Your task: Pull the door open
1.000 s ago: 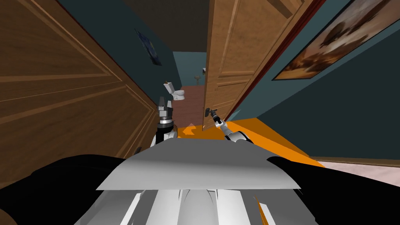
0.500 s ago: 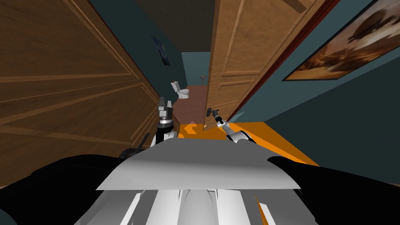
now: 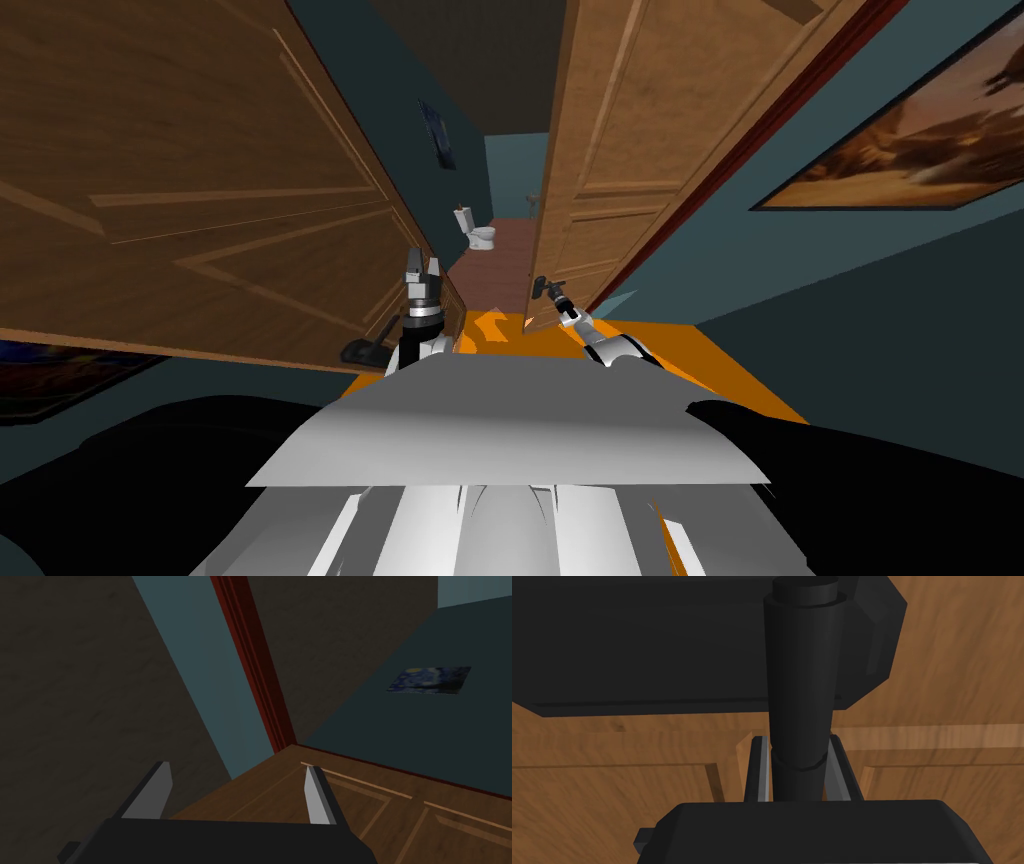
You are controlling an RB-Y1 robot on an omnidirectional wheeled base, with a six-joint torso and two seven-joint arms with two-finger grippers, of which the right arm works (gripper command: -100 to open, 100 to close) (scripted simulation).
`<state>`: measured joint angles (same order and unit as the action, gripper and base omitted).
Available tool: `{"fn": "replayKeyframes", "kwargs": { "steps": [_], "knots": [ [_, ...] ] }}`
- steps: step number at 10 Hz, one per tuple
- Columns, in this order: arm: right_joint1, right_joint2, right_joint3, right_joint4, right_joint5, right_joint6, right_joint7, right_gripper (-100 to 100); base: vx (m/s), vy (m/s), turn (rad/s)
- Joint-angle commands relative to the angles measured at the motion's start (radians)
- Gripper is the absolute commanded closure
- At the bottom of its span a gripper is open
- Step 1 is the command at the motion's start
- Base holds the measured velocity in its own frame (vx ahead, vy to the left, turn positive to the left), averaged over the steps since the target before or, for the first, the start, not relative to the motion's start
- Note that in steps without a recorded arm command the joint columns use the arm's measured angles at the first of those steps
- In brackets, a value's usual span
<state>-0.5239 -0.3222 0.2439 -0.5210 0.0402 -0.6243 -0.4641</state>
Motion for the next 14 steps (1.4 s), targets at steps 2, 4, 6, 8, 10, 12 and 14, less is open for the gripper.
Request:
{"fn": "replayKeyframes", "kwargs": {
  "steps": [2,4,6,8,10,12,14],
  "knots": [
    [-0.002,-0.009,0.010,0.009,0.006,-0.019,-0.023,100,-0.098,-0.183,0.219],
    [0.006,-0.033,0.022,0.018,0.009,-0.046,-0.047,100,-0.075,-0.053,0.114],
    [0.017,-0.066,0.039,0.025,0.013,-0.083,-0.082,100,-0.152,-0.036,0.154],
    [0.030,-0.105,0.058,0.033,0.018,-0.125,-0.123,100,-0.170,-0.081,0.150],
    [0.039,-0.130,0.071,0.038,0.021,-0.152,-0.149,100,-0.129,-0.068,0.091],
    [0.046,-0.152,0.082,0.043,0.024,-0.177,-0.173,100,-0.129,-0.108,0.121],
    [0.057,-0.183,0.098,0.049,0.028,-0.211,-0.205,100,-0.132,-0.096,0.123]
  ]
}}
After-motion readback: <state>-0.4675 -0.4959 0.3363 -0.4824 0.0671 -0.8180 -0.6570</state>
